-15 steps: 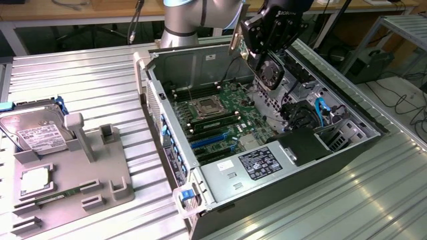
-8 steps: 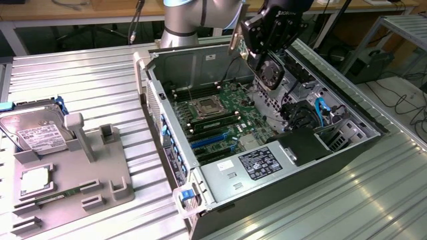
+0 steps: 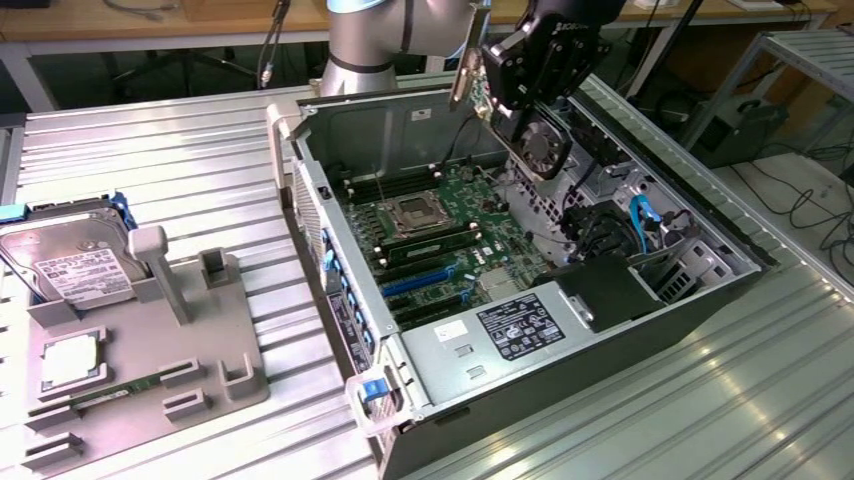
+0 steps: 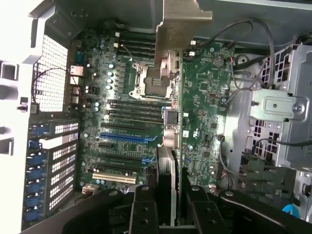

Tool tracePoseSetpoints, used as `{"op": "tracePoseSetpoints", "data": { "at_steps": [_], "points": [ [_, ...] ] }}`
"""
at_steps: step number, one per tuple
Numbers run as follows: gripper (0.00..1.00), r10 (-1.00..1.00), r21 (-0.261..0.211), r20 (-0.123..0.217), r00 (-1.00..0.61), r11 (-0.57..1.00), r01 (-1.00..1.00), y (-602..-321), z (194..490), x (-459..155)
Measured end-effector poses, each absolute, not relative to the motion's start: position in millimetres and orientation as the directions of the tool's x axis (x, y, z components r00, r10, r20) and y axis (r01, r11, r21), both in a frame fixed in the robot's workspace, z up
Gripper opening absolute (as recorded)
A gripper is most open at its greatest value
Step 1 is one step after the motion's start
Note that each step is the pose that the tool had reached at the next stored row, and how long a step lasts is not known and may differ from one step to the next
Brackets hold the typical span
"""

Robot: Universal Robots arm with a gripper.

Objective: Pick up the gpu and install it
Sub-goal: 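Insert the gpu into the slot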

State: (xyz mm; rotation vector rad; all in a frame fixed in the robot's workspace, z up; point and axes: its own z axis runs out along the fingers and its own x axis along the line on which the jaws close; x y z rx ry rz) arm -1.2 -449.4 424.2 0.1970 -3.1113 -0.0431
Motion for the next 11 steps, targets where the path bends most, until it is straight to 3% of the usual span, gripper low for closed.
{"op": "tracePoseSetpoints", "data": {
  "at_steps": [11],
  "points": [
    [0.28, -0.277, 0.029, 0.022, -0.961, 0.961, -0.277, -449.4, 424.2, -3.1]
  ]
}}
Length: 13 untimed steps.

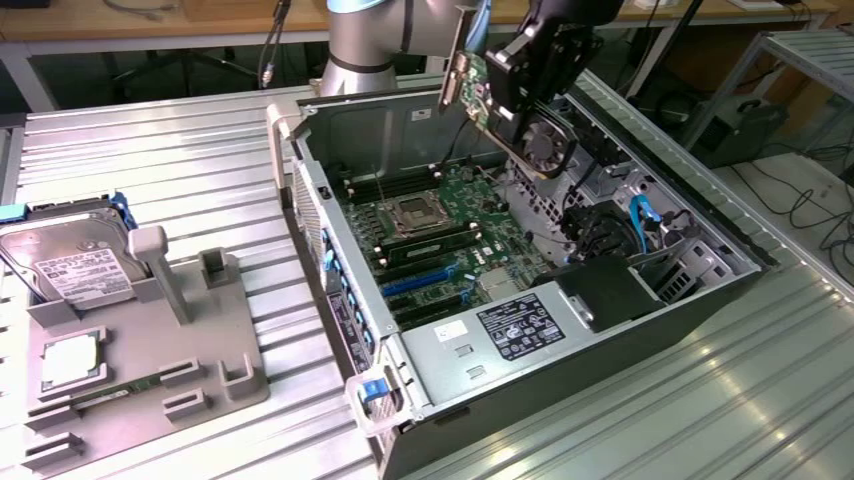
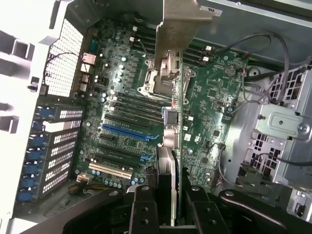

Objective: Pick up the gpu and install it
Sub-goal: 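Insert the gpu into the slot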

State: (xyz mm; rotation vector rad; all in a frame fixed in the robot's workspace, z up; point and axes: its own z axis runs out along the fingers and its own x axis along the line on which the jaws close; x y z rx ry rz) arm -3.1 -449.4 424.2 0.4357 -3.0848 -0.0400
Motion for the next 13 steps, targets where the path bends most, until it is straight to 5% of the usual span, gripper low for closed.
{"op": "tracePoseSetpoints", "data": {
  "at_steps": [13],
  "points": [
    [0.28, -0.411, 0.029, 0.022, -0.911, 0.911, -0.410, -449.4, 424.2, -3.9]
  ]
}}
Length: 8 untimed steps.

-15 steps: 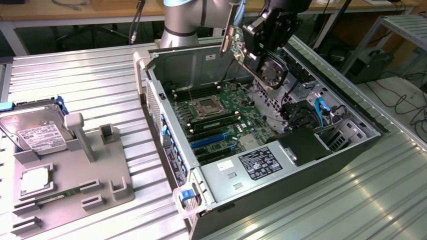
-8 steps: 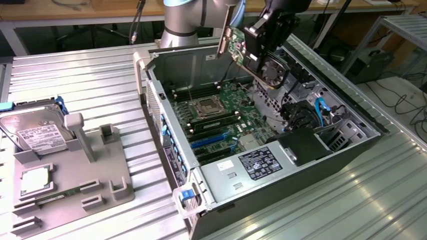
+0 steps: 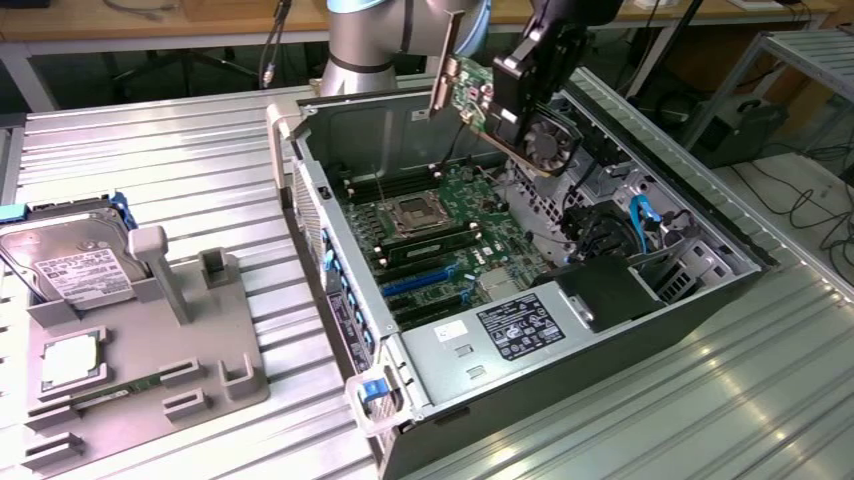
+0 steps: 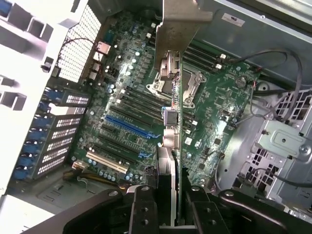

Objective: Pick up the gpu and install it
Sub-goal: 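Insert the gpu into the slot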

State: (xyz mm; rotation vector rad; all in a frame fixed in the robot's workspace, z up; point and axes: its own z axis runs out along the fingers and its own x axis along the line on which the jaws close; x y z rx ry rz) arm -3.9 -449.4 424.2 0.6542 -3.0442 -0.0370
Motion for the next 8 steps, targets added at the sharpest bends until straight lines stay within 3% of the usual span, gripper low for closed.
{"op": "tracePoseSetpoints", "data": {
  "at_steps": [8],
  "points": [
    [0.28, -0.480, 0.029, 0.022, -0.877, 0.877, -0.480, -449.4, 424.2, -4.0]
  ]
}}
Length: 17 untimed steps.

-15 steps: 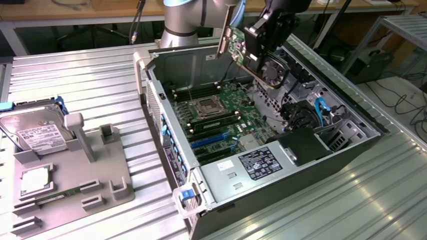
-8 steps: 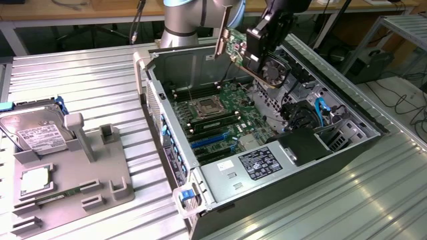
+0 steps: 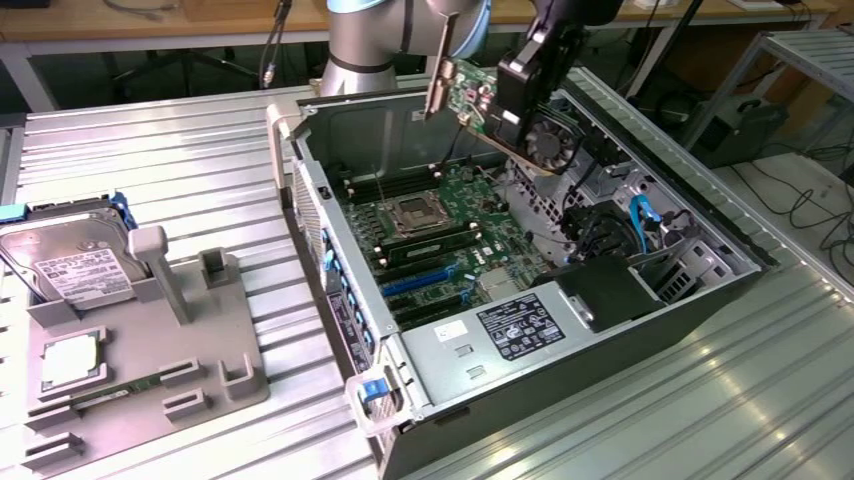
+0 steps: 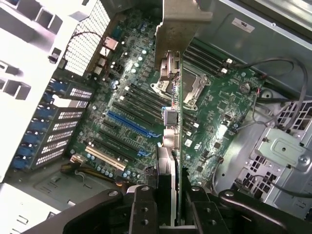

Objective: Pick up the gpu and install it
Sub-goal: 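Insert the gpu into the slot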

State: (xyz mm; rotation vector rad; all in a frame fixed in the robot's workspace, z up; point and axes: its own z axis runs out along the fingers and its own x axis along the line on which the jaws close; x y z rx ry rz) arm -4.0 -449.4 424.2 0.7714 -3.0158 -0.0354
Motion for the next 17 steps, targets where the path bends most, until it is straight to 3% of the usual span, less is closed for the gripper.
{"op": "tracePoseSetpoints", "data": {
  "at_steps": [17],
  "points": [
    [0.28, -0.635, 0.029, 0.022, -0.772, 0.772, -0.635, -449.4, 424.0, -4.3]
  ]
}}
